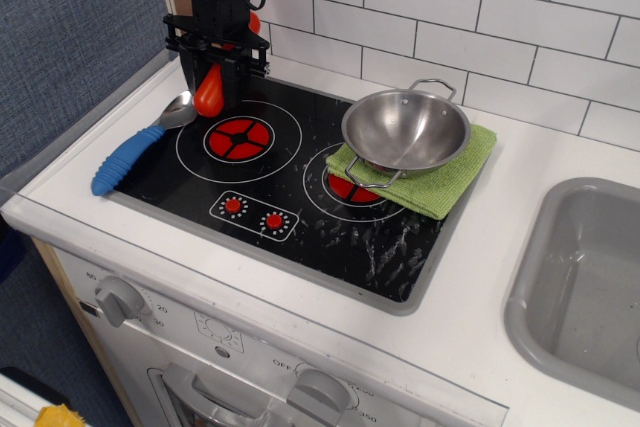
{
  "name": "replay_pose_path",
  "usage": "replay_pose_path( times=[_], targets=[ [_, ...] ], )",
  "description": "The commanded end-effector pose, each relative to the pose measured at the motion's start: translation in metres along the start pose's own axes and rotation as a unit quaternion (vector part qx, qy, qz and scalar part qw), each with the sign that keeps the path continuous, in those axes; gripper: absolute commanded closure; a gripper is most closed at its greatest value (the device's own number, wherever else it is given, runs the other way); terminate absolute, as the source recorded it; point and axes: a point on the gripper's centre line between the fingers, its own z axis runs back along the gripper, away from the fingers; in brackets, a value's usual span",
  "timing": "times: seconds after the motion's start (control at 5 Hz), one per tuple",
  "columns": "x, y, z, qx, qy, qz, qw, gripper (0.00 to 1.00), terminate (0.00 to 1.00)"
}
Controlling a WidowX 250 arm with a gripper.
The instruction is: Place the sausage on the top left of the stove near the blue spoon.
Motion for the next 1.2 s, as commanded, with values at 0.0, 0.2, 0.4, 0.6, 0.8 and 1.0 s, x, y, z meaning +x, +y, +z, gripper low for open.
replay_pose_path(
  times=[0.0,0.2,0.4,0.6,0.8,1.0],
  targets=[
    [0.000,0.004,0.018,0.002,-0.021,0.000,0.9998,0.00,0.00],
    [-0.002,0.000,0.034,0.011,-0.049,-0.026,0.9984,0.00,0.00],
    [-0.007,-0.004,0.058,0.015,-0.106,-0.051,0.9930,0.00,0.00],
    [-0.014,-0.006,0.074,0.009,-0.136,-0.054,0.9892,0.00,0.00],
    [-0.016,-0.010,0.079,0.006,-0.143,-0.059,0.9879,0.00,0.00],
    [-0.016,-0.010,0.079,0.006,-0.143,-0.059,0.9879,0.00,0.00]
  ],
)
